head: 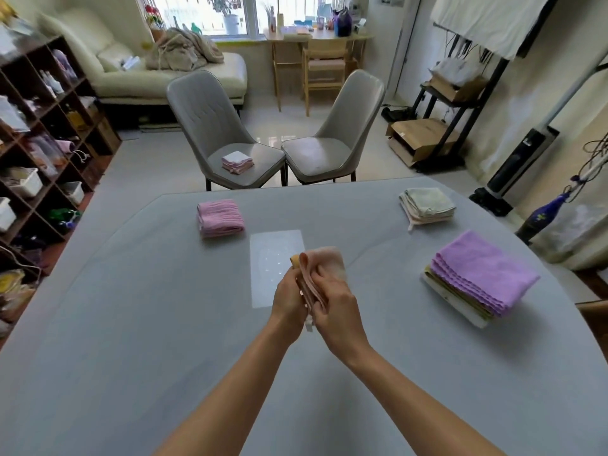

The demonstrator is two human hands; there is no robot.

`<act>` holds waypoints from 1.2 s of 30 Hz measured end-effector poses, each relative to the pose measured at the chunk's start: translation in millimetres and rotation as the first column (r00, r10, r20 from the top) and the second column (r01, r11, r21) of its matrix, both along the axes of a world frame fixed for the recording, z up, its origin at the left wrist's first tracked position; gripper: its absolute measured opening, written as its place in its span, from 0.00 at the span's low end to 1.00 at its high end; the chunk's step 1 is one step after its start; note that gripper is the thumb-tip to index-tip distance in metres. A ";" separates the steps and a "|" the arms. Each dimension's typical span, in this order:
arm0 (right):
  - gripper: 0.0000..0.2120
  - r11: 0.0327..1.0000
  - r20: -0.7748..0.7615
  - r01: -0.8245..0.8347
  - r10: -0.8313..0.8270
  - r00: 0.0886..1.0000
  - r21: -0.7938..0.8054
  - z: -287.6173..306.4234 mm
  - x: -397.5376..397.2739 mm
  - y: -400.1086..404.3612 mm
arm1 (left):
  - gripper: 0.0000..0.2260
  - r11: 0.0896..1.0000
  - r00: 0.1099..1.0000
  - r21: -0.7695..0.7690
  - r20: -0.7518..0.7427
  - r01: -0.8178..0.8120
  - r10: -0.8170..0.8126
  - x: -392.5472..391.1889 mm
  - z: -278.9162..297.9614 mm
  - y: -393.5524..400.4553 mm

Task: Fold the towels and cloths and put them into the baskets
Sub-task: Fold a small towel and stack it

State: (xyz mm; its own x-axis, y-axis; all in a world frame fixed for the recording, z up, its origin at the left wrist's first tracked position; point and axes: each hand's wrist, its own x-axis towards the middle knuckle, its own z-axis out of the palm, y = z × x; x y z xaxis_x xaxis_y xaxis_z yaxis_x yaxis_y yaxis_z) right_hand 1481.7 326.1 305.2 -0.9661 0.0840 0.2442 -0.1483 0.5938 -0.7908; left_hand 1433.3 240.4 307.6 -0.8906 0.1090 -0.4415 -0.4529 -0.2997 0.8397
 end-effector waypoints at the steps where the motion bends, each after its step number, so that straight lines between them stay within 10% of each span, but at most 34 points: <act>1: 0.24 0.998 0.006 -0.049 0.049 0.999 0.035 1.0 -1.9 -1.6 | 0.14 1.000 1.000 0.021 0.001 -0.018 0.018 -2.7 2.6 -3.1; 5: 0.17 0.967 0.045 -0.248 0.251 0.967 -0.062 28.8 -15.6 12.7 | 0.20 0.994 0.989 -0.112 -0.147 -0.014 -0.003 -21.1 14.0 -20.1; 9: 0.19 0.999 -0.160 0.022 -0.027 0.987 -0.032 68.7 -47.1 53.3 | 0.17 0.971 0.909 -0.167 -0.355 0.168 -0.218 -45.2 44.0 -41.1; 12: 0.14 0.992 0.025 -0.127 0.127 0.992 -0.008 90.3 -69.2 82.8 | 0.15 0.935 0.820 -0.254 -0.459 0.247 -0.342 -61.7 63.5 -38.6; 17: 0.06 0.951 0.124 -0.297 0.306 0.944 -0.082 107.9 -90.2 129.2 | 0.13 0.908 0.780 -0.304 -0.476 0.287 -0.406 -82.6 72.6 -4.4; 23: 0.13 0.889 0.284 -0.386 0.314 0.906 0.247 110.0 -129.5 196.9 | 0.17 0.892 0.823 -0.352 -0.388 0.282 -0.414 -113.7 65.9 63.3; 29: 0.14 0.925 0.209 -0.347 0.313 0.927 0.155 132.9 -166.6 269.7 | 0.13 0.773 0.765 -0.632 -0.524 -0.056 -0.373 -141.4 69.5 155.4; 36: 0.15 0.893 0.268 -0.044 0.181 0.946 -0.448 125.9 -200.2 294.9 | 0.14 0.467 0.859 -0.883 -0.275 -0.048 -0.431 -167.1 76.4 213.5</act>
State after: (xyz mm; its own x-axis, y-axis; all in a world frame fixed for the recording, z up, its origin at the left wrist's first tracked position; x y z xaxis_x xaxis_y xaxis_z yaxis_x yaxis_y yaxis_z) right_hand 1281.6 621.0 431.0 -0.9961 0.0011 -0.0885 0.0873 0.1778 -0.9802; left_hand 1266.2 453.9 384.0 -0.9954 0.0939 -0.0191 0.0528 0.7039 0.7083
